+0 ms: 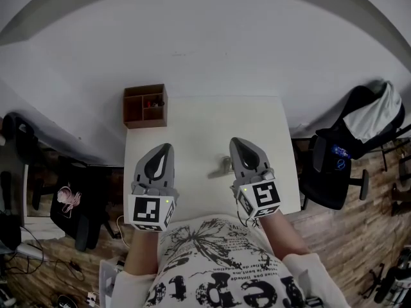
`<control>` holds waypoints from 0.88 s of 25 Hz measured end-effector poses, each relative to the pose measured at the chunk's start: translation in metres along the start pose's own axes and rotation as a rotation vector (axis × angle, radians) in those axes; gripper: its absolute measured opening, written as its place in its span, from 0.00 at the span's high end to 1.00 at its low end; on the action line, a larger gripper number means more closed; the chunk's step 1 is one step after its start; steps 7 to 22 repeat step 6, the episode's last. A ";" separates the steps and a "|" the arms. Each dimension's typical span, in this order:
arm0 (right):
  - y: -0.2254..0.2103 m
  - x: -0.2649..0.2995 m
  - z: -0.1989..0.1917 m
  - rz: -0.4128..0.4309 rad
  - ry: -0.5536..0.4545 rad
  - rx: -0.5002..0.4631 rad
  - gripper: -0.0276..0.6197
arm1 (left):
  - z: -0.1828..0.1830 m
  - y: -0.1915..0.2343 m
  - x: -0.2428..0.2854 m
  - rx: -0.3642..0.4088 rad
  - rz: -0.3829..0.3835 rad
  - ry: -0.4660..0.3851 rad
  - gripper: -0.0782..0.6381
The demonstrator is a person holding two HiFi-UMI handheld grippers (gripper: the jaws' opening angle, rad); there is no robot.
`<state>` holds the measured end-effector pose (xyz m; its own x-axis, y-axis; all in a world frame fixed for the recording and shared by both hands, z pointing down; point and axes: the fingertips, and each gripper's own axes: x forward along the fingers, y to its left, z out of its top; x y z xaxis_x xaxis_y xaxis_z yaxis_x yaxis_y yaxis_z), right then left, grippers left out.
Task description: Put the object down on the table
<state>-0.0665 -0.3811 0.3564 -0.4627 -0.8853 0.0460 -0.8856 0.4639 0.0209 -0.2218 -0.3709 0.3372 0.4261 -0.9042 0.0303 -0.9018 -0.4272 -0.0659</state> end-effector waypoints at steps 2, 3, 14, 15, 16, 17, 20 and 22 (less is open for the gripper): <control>0.001 -0.001 0.000 -0.001 0.003 -0.002 0.97 | -0.002 -0.001 0.000 0.002 -0.002 0.004 0.87; 0.001 -0.001 0.000 -0.003 0.000 -0.006 0.97 | -0.002 -0.001 0.000 0.004 -0.002 0.005 0.87; 0.001 -0.002 0.000 -0.012 -0.012 -0.027 0.97 | -0.003 -0.002 0.000 0.007 -0.003 0.006 0.87; 0.001 -0.002 0.000 -0.012 -0.012 -0.027 0.97 | -0.003 -0.002 0.000 0.007 -0.003 0.006 0.87; 0.001 -0.002 0.000 -0.012 -0.012 -0.027 0.97 | -0.003 -0.002 0.000 0.007 -0.003 0.006 0.87; 0.001 -0.002 0.000 -0.012 -0.012 -0.027 0.97 | -0.003 -0.002 0.000 0.007 -0.003 0.006 0.87; 0.001 -0.002 0.000 -0.012 -0.012 -0.027 0.97 | -0.003 -0.002 0.000 0.007 -0.003 0.006 0.87; 0.001 -0.002 0.000 -0.012 -0.012 -0.027 0.97 | -0.003 -0.002 0.000 0.007 -0.003 0.006 0.87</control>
